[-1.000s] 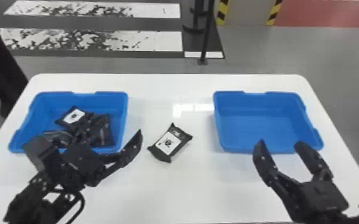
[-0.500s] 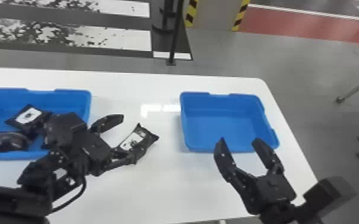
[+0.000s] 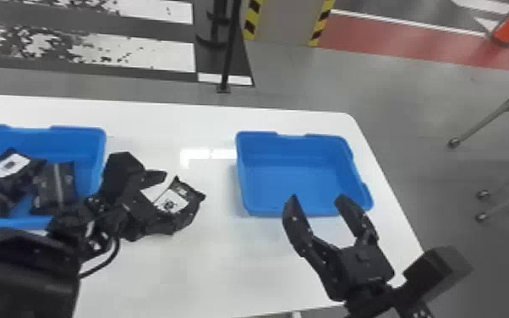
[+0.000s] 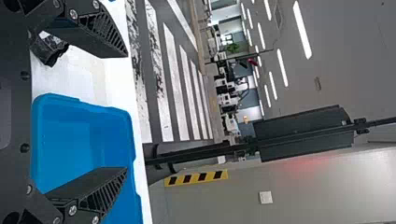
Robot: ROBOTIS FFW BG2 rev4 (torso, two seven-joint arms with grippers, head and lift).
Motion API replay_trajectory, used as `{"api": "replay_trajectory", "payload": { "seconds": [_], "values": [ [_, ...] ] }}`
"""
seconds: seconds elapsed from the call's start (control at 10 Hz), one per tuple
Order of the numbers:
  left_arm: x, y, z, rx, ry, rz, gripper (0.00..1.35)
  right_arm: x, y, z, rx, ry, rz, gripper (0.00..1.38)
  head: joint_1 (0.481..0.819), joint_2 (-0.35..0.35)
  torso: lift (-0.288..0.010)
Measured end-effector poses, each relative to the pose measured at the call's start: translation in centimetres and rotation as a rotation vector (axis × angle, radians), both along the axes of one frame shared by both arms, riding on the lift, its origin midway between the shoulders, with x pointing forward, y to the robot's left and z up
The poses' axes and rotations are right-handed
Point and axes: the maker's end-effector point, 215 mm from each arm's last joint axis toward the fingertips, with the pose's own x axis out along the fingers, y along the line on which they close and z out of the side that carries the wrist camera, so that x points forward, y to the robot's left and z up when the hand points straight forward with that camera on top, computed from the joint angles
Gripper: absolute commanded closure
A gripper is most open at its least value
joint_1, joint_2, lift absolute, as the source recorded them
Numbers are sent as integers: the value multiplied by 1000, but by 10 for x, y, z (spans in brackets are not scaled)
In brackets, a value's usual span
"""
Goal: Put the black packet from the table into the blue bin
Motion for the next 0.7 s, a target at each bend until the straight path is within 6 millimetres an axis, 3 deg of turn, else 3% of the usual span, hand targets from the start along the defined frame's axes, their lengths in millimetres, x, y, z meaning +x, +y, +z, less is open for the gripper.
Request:
{"api": "replay_trajectory", "payload": {
  "seconds": [0.3, 0.4, 0.5, 0.6, 0.7],
  "values": [
    [0, 14, -33, 104, 74, 20, 222, 0, 0, 0, 3, 0, 0, 154, 695, -224, -110],
    [1, 17, -40, 128, 89, 23, 308, 1, 1, 0, 5, 0, 0, 154, 695, -217, -110],
    [0, 21, -49, 148, 110, 28, 555, 1, 1, -1, 8, 0, 0, 154, 695, -212, -110],
    [-2, 24, -56, 161, 130, 33, 984, 1, 1, -1, 9, 0, 0, 154, 695, -210, -110],
    [0, 22, -53, 164, 113, 25, 1227, 0, 1, -1, 11, 0, -1, 154, 695, -210, -110]
  ]
}}
